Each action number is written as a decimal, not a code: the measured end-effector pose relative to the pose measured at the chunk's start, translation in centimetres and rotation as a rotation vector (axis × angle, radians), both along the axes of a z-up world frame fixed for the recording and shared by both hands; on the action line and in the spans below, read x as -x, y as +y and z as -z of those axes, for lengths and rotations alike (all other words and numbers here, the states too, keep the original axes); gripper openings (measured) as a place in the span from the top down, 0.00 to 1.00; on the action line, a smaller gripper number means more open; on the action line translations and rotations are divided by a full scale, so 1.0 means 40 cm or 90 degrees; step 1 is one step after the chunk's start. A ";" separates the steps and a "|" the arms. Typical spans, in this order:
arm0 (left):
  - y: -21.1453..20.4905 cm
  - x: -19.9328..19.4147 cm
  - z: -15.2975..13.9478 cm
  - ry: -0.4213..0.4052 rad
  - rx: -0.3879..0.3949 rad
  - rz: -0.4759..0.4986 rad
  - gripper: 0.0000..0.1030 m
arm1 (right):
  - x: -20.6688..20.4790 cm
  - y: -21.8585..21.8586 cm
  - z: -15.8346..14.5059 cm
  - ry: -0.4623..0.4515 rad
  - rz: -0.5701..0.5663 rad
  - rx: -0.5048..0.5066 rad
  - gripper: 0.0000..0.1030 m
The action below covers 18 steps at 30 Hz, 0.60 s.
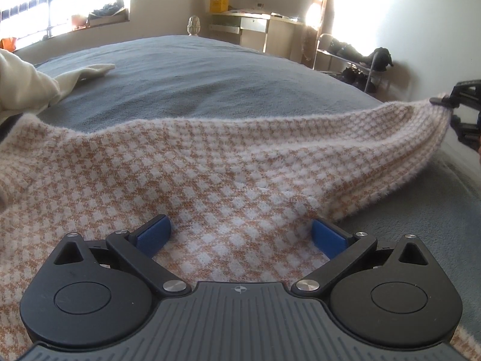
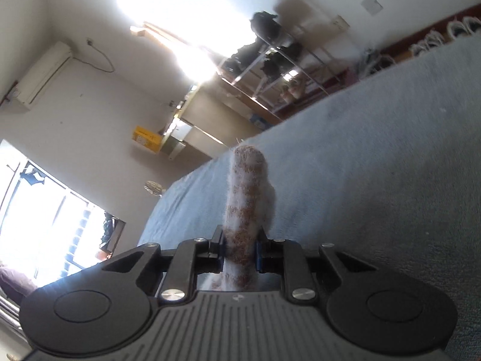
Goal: Fold clothes
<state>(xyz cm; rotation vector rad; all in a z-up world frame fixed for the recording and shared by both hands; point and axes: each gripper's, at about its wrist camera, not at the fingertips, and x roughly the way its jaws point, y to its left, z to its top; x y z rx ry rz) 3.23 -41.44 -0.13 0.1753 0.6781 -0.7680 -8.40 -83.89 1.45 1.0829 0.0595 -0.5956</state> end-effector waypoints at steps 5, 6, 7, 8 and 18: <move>0.003 -0.002 -0.006 0.002 0.007 -0.003 0.01 | -0.036 0.078 -0.159 -0.039 -0.078 0.083 0.81; 0.010 -0.006 -0.014 0.006 0.018 -0.004 0.01 | -0.047 0.101 -0.194 -0.042 -0.098 0.102 0.81; 0.021 -0.009 -0.023 0.011 0.031 -0.010 0.01 | -0.058 0.127 -0.226 -0.046 -0.118 0.120 0.81; 0.034 -0.013 -0.031 0.017 0.045 -0.017 0.01 | -0.068 0.159 -0.254 -0.051 -0.138 0.137 0.81; 0.330 -0.049 -0.095 0.114 0.160 -0.122 0.03 | -0.154 0.498 -0.464 -0.109 -0.335 0.266 0.81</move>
